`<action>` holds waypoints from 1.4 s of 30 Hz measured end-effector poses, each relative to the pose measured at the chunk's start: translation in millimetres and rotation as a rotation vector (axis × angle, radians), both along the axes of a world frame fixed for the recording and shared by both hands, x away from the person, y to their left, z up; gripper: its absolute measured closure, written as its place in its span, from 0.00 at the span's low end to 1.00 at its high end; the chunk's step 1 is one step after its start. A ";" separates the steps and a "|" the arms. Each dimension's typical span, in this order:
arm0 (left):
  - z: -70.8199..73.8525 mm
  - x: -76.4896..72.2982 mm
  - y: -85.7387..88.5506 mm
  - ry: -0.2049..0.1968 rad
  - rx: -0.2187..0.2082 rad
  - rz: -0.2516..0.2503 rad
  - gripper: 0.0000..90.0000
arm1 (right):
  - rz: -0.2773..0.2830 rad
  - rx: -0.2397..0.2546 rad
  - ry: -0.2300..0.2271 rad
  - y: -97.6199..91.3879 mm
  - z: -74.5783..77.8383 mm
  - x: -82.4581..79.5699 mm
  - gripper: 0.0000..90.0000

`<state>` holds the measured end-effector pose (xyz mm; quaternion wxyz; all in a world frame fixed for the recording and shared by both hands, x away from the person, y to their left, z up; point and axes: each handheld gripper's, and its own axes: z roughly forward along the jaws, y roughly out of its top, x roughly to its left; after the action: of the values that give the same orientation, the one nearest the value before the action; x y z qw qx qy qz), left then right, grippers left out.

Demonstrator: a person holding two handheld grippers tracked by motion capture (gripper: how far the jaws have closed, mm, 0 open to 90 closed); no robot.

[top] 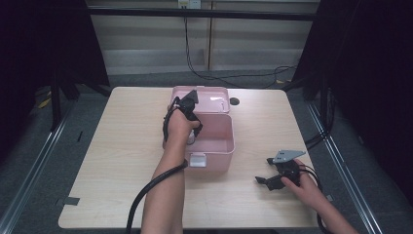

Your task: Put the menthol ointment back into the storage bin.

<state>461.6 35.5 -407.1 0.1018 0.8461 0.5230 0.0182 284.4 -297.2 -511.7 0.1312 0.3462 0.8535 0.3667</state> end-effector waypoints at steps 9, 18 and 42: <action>13.1 -3.5 -0.1 -0.009 -0.034 -0.006 0.28 | -0.001 -0.001 0.000 0.0 0.0 0.0 0.11; 24.0 -6.6 -0.3 -0.010 -0.048 -0.013 0.28 | -0.001 -0.001 0.000 0.1 0.0 0.0 0.11; 65.0 -18.7 13.8 -0.028 -0.090 -0.018 0.25 | -0.002 -0.003 -0.001 0.0 0.1 -0.1 0.11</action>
<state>442.9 49.3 -342.0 0.1471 0.8449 0.5142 0.0055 284.3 -297.1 -511.6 0.1325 0.3470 0.8536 0.3654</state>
